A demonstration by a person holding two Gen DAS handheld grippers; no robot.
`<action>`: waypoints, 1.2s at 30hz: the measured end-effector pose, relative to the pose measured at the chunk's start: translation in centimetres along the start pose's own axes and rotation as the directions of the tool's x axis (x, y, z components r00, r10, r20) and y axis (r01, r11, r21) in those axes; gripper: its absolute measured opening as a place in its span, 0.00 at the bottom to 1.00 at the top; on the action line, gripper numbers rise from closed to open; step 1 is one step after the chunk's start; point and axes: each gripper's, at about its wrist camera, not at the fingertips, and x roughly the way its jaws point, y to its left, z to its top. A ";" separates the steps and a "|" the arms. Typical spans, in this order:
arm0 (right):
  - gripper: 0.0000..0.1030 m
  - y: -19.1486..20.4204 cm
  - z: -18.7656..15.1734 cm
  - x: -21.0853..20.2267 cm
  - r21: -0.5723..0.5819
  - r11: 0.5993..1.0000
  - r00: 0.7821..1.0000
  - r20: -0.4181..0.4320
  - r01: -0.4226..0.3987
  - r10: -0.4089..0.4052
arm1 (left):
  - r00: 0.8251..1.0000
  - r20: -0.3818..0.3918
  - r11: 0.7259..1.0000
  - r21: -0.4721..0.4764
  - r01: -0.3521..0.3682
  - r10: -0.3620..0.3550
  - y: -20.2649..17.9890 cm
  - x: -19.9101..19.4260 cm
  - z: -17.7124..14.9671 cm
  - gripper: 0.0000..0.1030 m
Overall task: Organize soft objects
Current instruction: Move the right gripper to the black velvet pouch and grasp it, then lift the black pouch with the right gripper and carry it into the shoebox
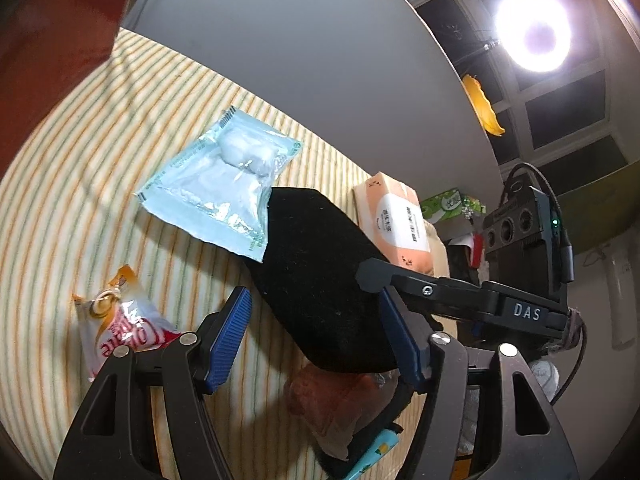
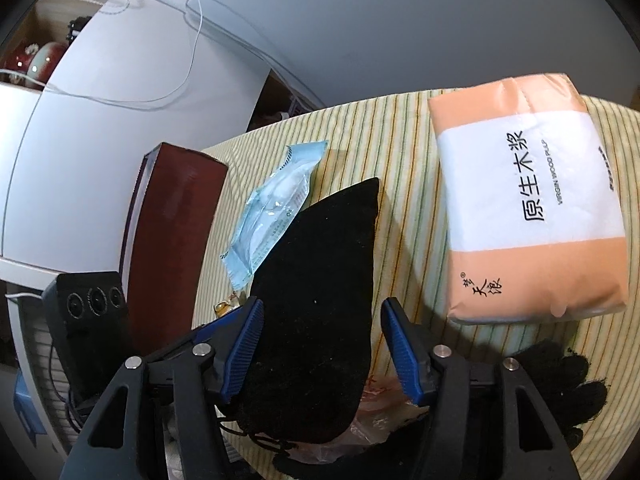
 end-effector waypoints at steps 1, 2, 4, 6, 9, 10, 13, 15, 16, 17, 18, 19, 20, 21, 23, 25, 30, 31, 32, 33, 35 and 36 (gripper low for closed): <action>0.48 -0.1 0.0 0.0 0.004 1.000 1.000 -0.002 -0.007 0.007 | 1.000 0.002 1.000 0.004 0.008 -0.008 0.0 0.0 0.0 0.60; 0.45 -0.1 -0.1 0.0 0.005 1.000 1.000 -0.003 -0.014 0.014 | 1.000 0.006 1.000 0.008 0.017 -0.017 0.0 0.0 -0.1 0.58; 0.40 -0.1 -0.3 0.0 0.002 1.000 1.000 -0.003 -0.014 0.014 | 0.999 0.007 0.999 0.012 0.032 -0.032 -0.1 0.2 -0.3 0.50; 0.38 -0.1 -0.4 -0.1 0.003 1.000 1.000 0.003 -0.010 0.010 | 0.999 0.013 0.999 0.019 0.043 -0.043 -0.2 0.2 -0.4 0.48; 0.36 -0.1 -0.8 -0.4 0.007 1.000 1.000 0.016 -0.015 0.015 | 0.998 0.017 0.998 0.016 0.061 -0.061 -0.3 0.2 -0.4 0.46; 0.35 -0.1 -1.0 -0.5 0.009 1.000 1.000 0.021 -0.019 0.018 | 0.997 0.017 0.998 0.013 0.069 -0.069 -0.3 0.1 -0.5 0.46; 0.33 0.3 -1.8 -1.7 -0.001 1.000 0.999 0.044 -0.019 0.019 | 0.995 0.021 0.995 0.028 0.094 -0.095 -1.0 -0.5 -0.8 0.46; 0.31 0.9 -2.4 -2.8 -0.011 1.000 0.997 0.068 -0.024 0.024 | 0.993 0.026 0.993 0.037 0.116 -0.117 -1.6 -1.1 -1.1 0.46; 0.30 1.3 -2.8 -3.6 -0.016 0.999 0.996 0.081 -0.030 0.031 | 0.991 0.027 0.991 0.043 0.126 -0.127 -1.9 -1.3 -1.1 0.46; 0.30 1.6 -3.1 -4.2 -0.021 0.999 0.995 0.093 -0.033 0.034 | 0.990 0.030 0.989 0.052 0.137 -0.138 -2.3 -1.7 -1.1 0.46; 0.29 1.9 -3.4 -4.5 -0.028 0.999 0.994 0.104 -0.033 0.036 | 0.989 0.035 0.988 0.060 0.142 -0.145 -2.6 -2.1 -1.2 0.46; 0.27 2.2 -3.7 -5.0 -0.035 0.999 0.993 0.115 -0.031 0.035 | 0.988 0.040 0.987 0.068 0.147 -0.150 -2.9 -2.4 -1.2 0.46; 0.27 2.5 -4.0 -5.5 -0.039 0.999 0.991 0.127 -0.032 0.037 | 0.986 0.047 0.985 0.077 0.154 -0.158 -3.3 -3.0 -1.2 0.46; 0.26 2.9 -4.3 -5.9 -0.042 0.999 0.989 0.139 -0.035 0.041 | 0.985 0.053 0.984 0.082 0.160 -0.165 -3.6 -3.4 -1.3 0.46; 0.26 3.7 -4.8 -6.8 -0.051 0.998 0.986 0.159 -0.049 0.056 | 0.982 0.069 0.980 0.103 0.170 -0.178 -4.2 -4.6 -1.2 0.46; 0.25 4.4 -5.2 -7.5 -0.064 0.996 0.982 0.173 -0.062 0.072 | 0.979 0.085 0.977 0.115 0.177 -0.187 -4.4 -5.8 -1.2 0.46; 0.24 8.1 -6.2 -8.5 -0.128 0.989 0.973 0.208 -0.078 0.104 | 0.971 0.157 0.975 0.154 0.158 -0.182 -3.9 -10.0 -1.6 0.46; 0.24 8.6 -6.2 -8.5 -0.137 0.987 0.971 0.210 -0.087 0.114 | 0.969 0.171 0.975 0.157 0.154 -0.180 -3.6 -10.8 -1.6 0.46; 0.24 9.4 -6.3 -8.5 -0.146 0.984 0.969 0.211 -0.100 0.129 | 0.967 0.184 0.976 0.160 0.150 -0.178 -3.3 -11.6 -1.6 0.46; 0.24 10.4 -6.2 -8.2 -0.158 0.981 0.967 0.209 -0.113 0.145 | 0.965 0.197 0.977 0.158 0.146 -0.176 -2.9 -12.5 -1.6 0.46; 0.23 12.1 -6.0 -7.4 -0.180 0.976 0.965 0.205 -0.126 0.162 | 0.961 0.224 0.979 0.157 0.132 -0.165 -2.0 -14.2 -1.5 0.46; 0.23 13.1 -5.9 -7.1 -0.193 0.972 0.964 0.201 -0.132 0.171 | 0.959 0.236 0.980 0.157 0.124 -0.159 -1.6 -15.1 -1.4 0.46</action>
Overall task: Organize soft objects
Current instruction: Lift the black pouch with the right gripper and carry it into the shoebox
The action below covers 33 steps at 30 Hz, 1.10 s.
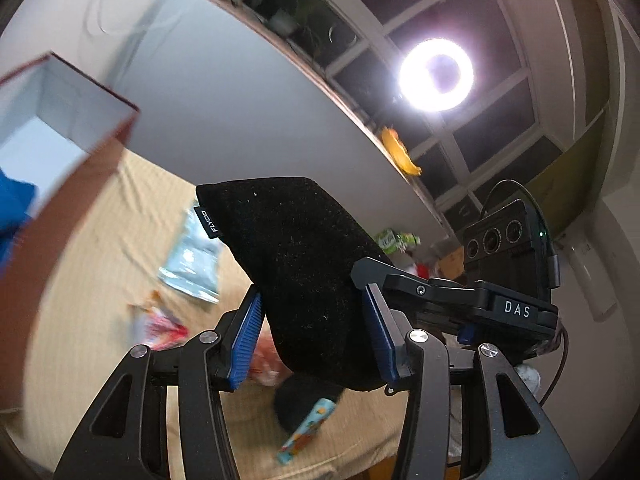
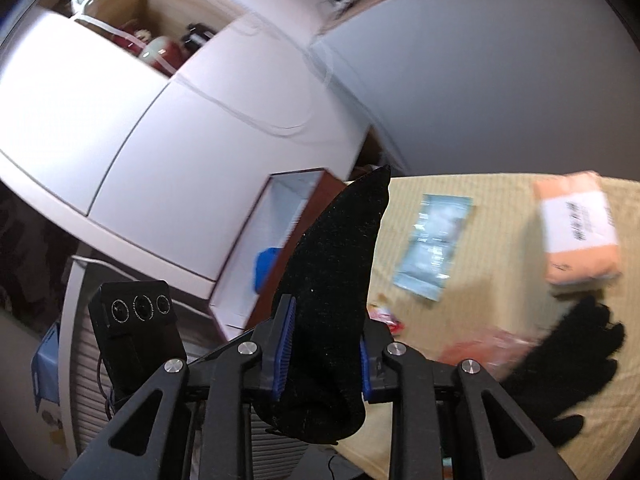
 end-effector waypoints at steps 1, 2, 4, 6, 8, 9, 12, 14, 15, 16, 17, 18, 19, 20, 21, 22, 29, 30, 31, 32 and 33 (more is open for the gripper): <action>0.23 0.6 0.1 0.2 -0.009 1.000 1.000 -0.002 -0.007 0.007 | 1.000 0.012 1.000 -0.002 -0.007 0.007 0.4 -0.9 0.2 0.46; 0.23 1.4 0.3 0.9 -0.020 1.000 1.000 -0.006 -0.016 0.016 | 1.000 0.025 1.000 -0.004 -0.015 0.015 0.9 -1.8 0.3 0.46; 0.23 2.9 0.7 2.2 -0.041 0.999 0.999 -0.011 -0.034 0.034 | 0.998 0.048 0.999 -0.005 -0.035 0.035 1.7 -3.4 0.9 0.46; 0.23 4.4 1.3 3.9 -0.058 0.997 0.998 -0.018 -0.053 0.052 | 0.995 0.072 0.998 -0.010 -0.062 0.062 2.6 -4.8 1.6 0.46; 0.23 5.3 1.6 5.3 -0.069 0.995 0.998 -0.025 -0.067 0.066 | 0.992 0.087 0.996 -0.017 -0.093 0.094 3.5 -5.7 2.3 0.46; 0.23 5.9 2.0 6.4 -0.077 0.995 0.997 -0.029 -0.070 0.068 | 0.990 0.090 0.994 -0.024 -0.110 0.112 4.2 -6.2 2.7 0.46; 0.23 7.5 2.7 9.0 -0.100 0.992 0.997 -0.043 -0.075 0.071 | 0.983 0.099 0.988 -0.028 -0.155 0.157 5.7 -7.3 3.9 0.46; 0.23 8.1 3.4 10.7 -0.102 0.991 0.995 -0.056 -0.083 0.078 | 0.978 0.102 0.983 -0.046 -0.176 0.180 6.9 -7.8 4.6 0.46; 0.23 8.5 3.8 11.8 -0.104 0.991 0.995 -0.063 -0.088 0.082 | 0.975 0.105 0.980 -0.051 -0.193 0.197 7.5 -8.1 5.0 0.46; 0.23 8.7 4.1 12.6 -0.105 0.990 0.994 -0.069 -0.091 0.084 | 0.971 0.108 0.976 -0.051 -0.210 0.214 7.9 -8.2 5.3 0.46; 0.23 8.9 4.5 13.6 -0.104 0.990 0.993 -0.077 -0.093 0.086 | 0.966 0.109 0.972 -0.053 -0.228 0.233 8.5 -8.3 5.6 0.46; 0.23 9.1 4.8 14.4 -0.102 0.990 0.993 -0.083 -0.095 0.086 | 0.961 0.110 0.967 -0.056 -0.247 0.252 9.0 -8.3 5.9 0.46; 0.23 9.1 5.0 15.1 -0.102 0.990 0.992 -0.088 -0.096 0.087 | 0.957 0.112 0.963 -0.057 -0.262 0.267 9.2 -8.1 6.0 0.46; 0.23 9.3 5.4 16.1 -0.103 0.990 0.992 -0.095 -0.096 0.086 | 0.951 0.113 0.957 -0.057 -0.285 0.289 9.9 -8.4 6.1 0.46; 0.23 9.4 5.6 16.8 -0.102 0.990 0.991 -0.100 -0.096 0.085 | 0.944 0.115 0.951 -0.055 -0.303 0.308 10.1 -8.3 6.3 0.46; 0.23 9.4 5.7 17.4 -0.100 0.990 0.991 -0.104 -0.097 0.086 | 0.936 0.119 0.944 -0.048 -0.327 0.331 10.3 -8.3 6.5 0.46; 0.24 9.6 7.5 20.5 -0.115 0.989 0.990 -0.117 -0.094 0.081 | 0.881 0.131 0.890 -0.039 -0.454 0.455 11.6 -7.5 7.1 0.46; 0.24 9.7 7.7 20.7 -0.118 0.989 0.991 -0.110 -0.088 0.075 | 0.866 0.139 0.877 -0.032 -0.480 0.480 11.8 -7.6 7.0 0.46; 0.28 9.7 7.9 20.8 -0.120 0.989 0.992 -0.102 -0.081 0.069 | 0.853 0.146 0.864 -0.025 -0.504 0.501 11.9 -7.3 7.0 0.46; 0.42 9.7 8.1 20.8 -0.124 0.990 0.994 -0.092 -0.067 0.056 | 0.840 0.151 0.851 -0.019 -0.524 0.521 11.9 -7.2 6.8 0.46; 0.50 9.8 8.2 20.8 -0.128 0.990 0.996 -0.082 -0.053 0.043 | 0.837 0.152 0.848 -0.018 -0.529 0.525 11.9 -7.1 6.8 0.46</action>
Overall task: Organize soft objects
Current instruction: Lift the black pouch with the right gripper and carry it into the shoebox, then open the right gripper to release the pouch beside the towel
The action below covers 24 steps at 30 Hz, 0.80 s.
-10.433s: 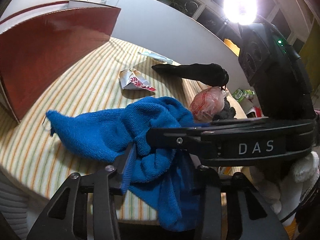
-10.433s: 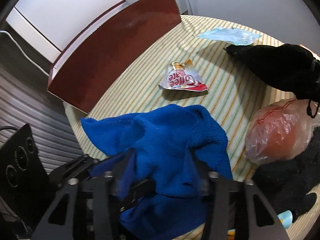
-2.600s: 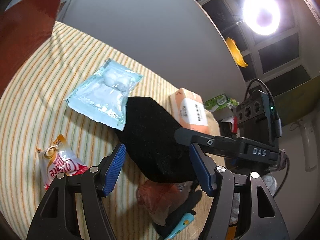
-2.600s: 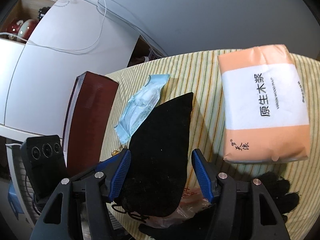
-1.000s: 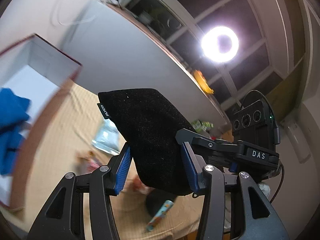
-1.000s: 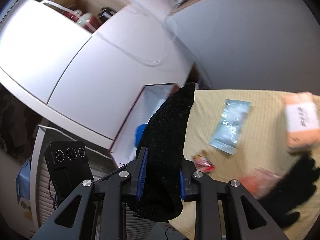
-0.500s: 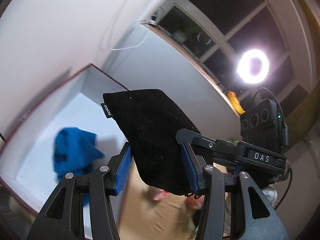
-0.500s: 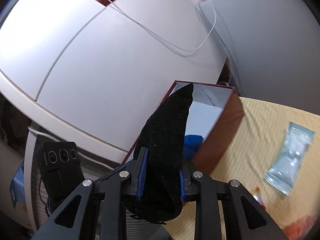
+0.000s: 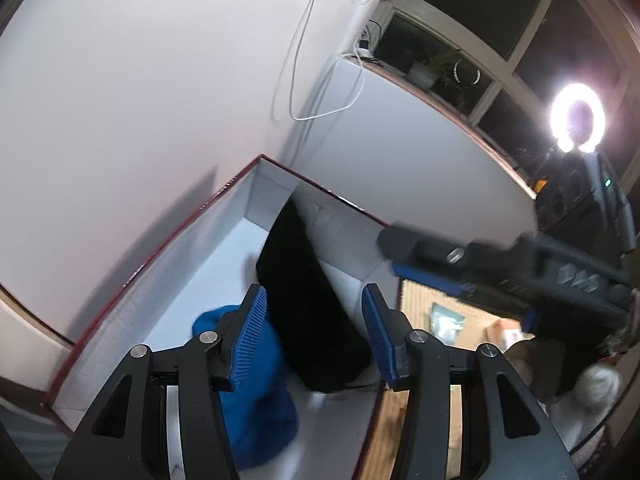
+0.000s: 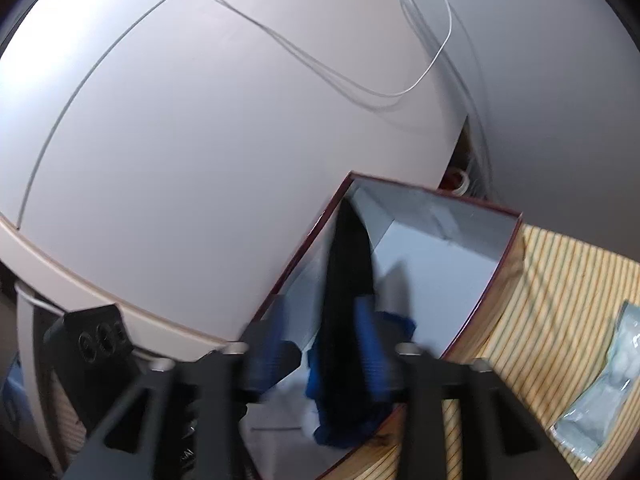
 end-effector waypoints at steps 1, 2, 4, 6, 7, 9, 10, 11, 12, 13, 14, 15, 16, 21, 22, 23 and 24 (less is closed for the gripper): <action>0.60 0.0 0.2 -0.1 -0.002 1.000 1.000 0.013 0.016 -0.016 | 1.000 -0.001 1.000 0.000 0.001 -0.001 0.0 0.1 0.0 0.46; 0.61 0.1 0.2 -0.5 -0.009 1.000 0.999 0.031 0.029 -0.029 | 1.000 -0.001 1.000 -0.002 0.005 -0.005 0.0 0.1 -0.1 0.46; 0.61 0.1 0.1 -1.1 -0.027 0.999 0.999 0.034 0.043 -0.042 | 1.000 0.006 1.000 0.000 0.005 -0.005 -0.1 -0.2 -0.2 0.46; 0.61 0.0 -0.1 -1.7 -0.043 0.997 0.998 0.033 0.059 -0.057 | 1.000 0.019 1.000 0.005 0.013 -0.013 -0.3 -0.8 -0.4 0.46; 0.61 -0.1 -0.3 -2.1 -0.050 0.996 0.997 0.035 0.068 -0.067 | 1.000 0.022 1.000 0.002 0.021 -0.021 -0.3 -1.0 -0.4 0.46; 0.61 -0.2 -0.9 -3.4 -0.064 0.994 0.995 0.042 0.088 -0.086 | 0.999 0.027 0.999 -0.005 0.044 -0.043 -0.3 -1.6 -0.6 0.46; 0.61 -0.3 -1.1 -3.8 -0.068 0.993 0.995 0.043 0.092 -0.089 | 0.998 0.029 0.998 -0.007 0.055 -0.055 -0.5 -1.9 -0.8 0.46; 0.61 -0.5 -1.4 -4.4 -0.074 0.993 0.995 0.044 0.096 -0.093 | 0.998 0.028 0.998 -0.007 0.065 -0.064 -0.7 -2.1 -0.9 0.46; 0.61 -0.6 -1.8 -5.2 -0.080 0.991 0.993 0.049 0.107 -0.103 | 0.997 0.027 0.997 -0.004 0.075 -0.075 -0.9 -2.3 -1.1 0.46; 0.61 -0.6 -2.2 -5.9 -0.088 0.989 0.992 0.056 0.116 -0.111 | 0.996 0.027 0.997 0.001 0.082 -0.082 -1.2 -2.5 -1.4 0.46; 0.61 -0.6 -2.8 -6.9 -0.100 0.987 0.991 0.065 0.126 -0.120 | 0.995 0.028 0.996 0.008 0.093 -0.093 -1.6 -2.8 -1.8 0.46; 0.61 -0.7 -3.4 -7.9 -0.114 0.984 0.989 0.073 0.135 -0.128 | 0.994 0.026 0.995 0.011 0.104 -0.104 -1.9 -3.1 -2.1 0.46; 0.61 -0.8 -3.9 -8.7 -0.122 0.983 0.988 0.080 0.140 -0.131 | 0.993 0.024 0.993 0.013 0.116 -0.117 -2.2 -3.3 -2.5 0.46; 0.61 -2.2 -7.5 -15.7 -0.127 0.982 0.982 0.143 0.140 -0.122 | 0.981 0.007 0.981 0.033 0.192 -0.192 -4.3 -4.2 -4.8 0.47; 0.61 -2.5 -8.3 -17.2 -0.120 0.983 0.980 0.163 0.136 -0.116 | 0.978 0.003 0.977 0.041 0.208 -0.208 -4.8 -4.4 -5.5 0.47; 0.61 -3.2 -9.5 -19.2 -0.103 0.985 0.973 0.198 0.141 -0.119 | 0.976 0.001 0.975 0.048 0.217 -0.217 -5.3 -4.6 -5.9 0.47; 0.61 -3.7 -10.2 -20.6 -0.088 0.985 0.967 0.223 0.145 -0.123 | 0.973 -0.003 0.972 0.055 0.229 -0.229 -5.8 -4.7 -6.4 0.47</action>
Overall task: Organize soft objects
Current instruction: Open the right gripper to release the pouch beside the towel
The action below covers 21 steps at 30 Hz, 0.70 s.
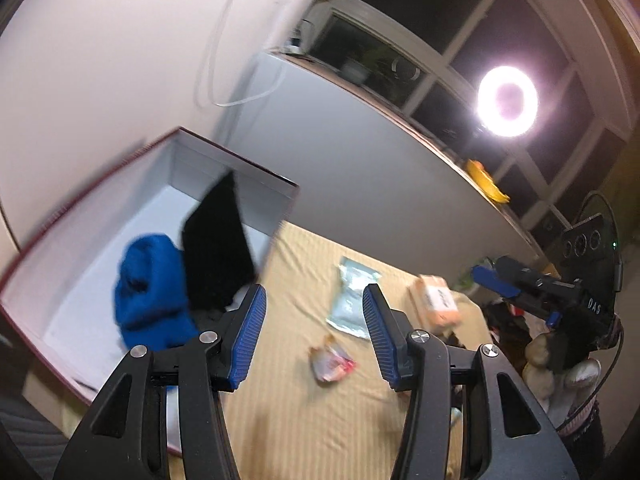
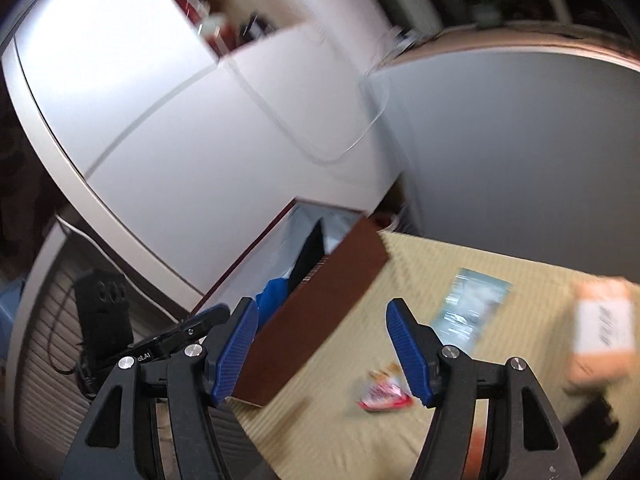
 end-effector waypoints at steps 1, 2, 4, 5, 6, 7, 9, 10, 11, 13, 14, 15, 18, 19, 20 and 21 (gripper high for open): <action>0.61 -0.6 -0.4 -1.4 0.015 1.000 1.000 0.026 0.003 -0.003 | 1.000 -0.004 1.000 0.008 0.013 -0.013 -0.5 0.0 -0.4 0.48; 0.61 -1.5 -1.3 -3.4 0.032 0.999 0.998 0.060 0.001 -0.003 | 1.000 -0.009 0.999 0.016 0.028 -0.028 -1.1 0.1 -1.1 0.48; 0.61 -3.0 -2.3 -5.6 0.055 0.998 0.996 0.091 0.008 -0.013 | 0.999 -0.020 0.999 0.022 0.047 -0.047 -2.0 0.2 -2.1 0.48; 0.63 -3.9 -3.1 -6.8 0.070 0.997 0.995 0.099 0.020 -0.027 | 0.998 -0.029 0.998 0.026 0.060 -0.060 -2.4 0.5 -2.7 0.48; 0.64 -4.4 -3.5 -7.2 0.075 0.997 0.995 0.095 0.031 -0.038 | 0.997 -0.036 0.997 0.027 0.068 -0.067 -2.7 0.7 -3.2 0.48; 0.64 -4.9 -3.9 -7.6 0.079 0.996 0.995 0.085 0.047 -0.054 | 0.996 -0.043 0.997 0.030 0.074 -0.073 -3.1 0.9 -3.7 0.48; 0.64 -6.2 -4.9 -7.8 0.091 0.990 0.993 0.036 0.105 -0.109 | 0.995 -0.059 0.996 0.034 0.082 -0.080 -3.7 1.4 -4.9 0.48; 0.64 -6.8 -5.4 -7.7 0.100 0.987 0.992 0.015 0.124 -0.126 | 0.995 -0.064 0.996 0.031 0.084 -0.082 -3.8 1.7 -5.3 0.48; 0.64 -7.5 -6.0 -7.5 0.115 0.984 0.991 -0.017 0.137 -0.136 | 0.994 -0.071 0.996 0.025 0.087 -0.085 -3.9 1.9 -5.9 0.48; 0.64 -8.3 -6.6 -6.6 0.133 0.981 0.989 -0.063 0.141 -0.134 | 0.992 -0.087 0.996 0.014 0.091 -0.089 -4.0 2.4 -6.7 0.48; 0.59 -8.7 -6.9 -5.9 0.135 0.981 0.987 -0.089 0.142 -0.130 | 0.991 -0.097 0.996 0.012 0.089 -0.087 -4.0 2.6 -7.2 0.48; 0.53 -8.8 -7.2 -5.3 0.131 0.981 0.986 -0.105 0.144 -0.131 | 0.991 -0.105 0.996 0.013 0.086 -0.084 -4.1 2.7 -7.5 0.48; 0.38 -8.9 -7.7 -3.2 0.118 0.983 0.979 -0.166 0.142 -0.122 | 0.991 -0.115 0.997 0.023 0.072 -0.069 -4.2 2.8 -8.0 0.48; 0.38 -8.9 -7.7 -2.6 0.116 0.983 0.977 -0.179 0.140 -0.118 | 0.991 -0.115 0.997 0.025 0.068 -0.065 -4.2 2.8 -8.0 0.48; 0.37 -8.8 -7.5 -1.8 0.111 0.984 0.973 -0.200 0.143 -0.119 | 0.992 -0.111 0.998 0.026 0.062 -0.058 -4.1 2.6 -8.1 0.48; 0.36 -8.7 -7.5 -1.3 0.106 0.983 0.968 -0.216 0.152 -0.126 | 0.993 -0.108 0.998 0.025 0.057 -0.054 -3.9 2.5 -8.2 0.48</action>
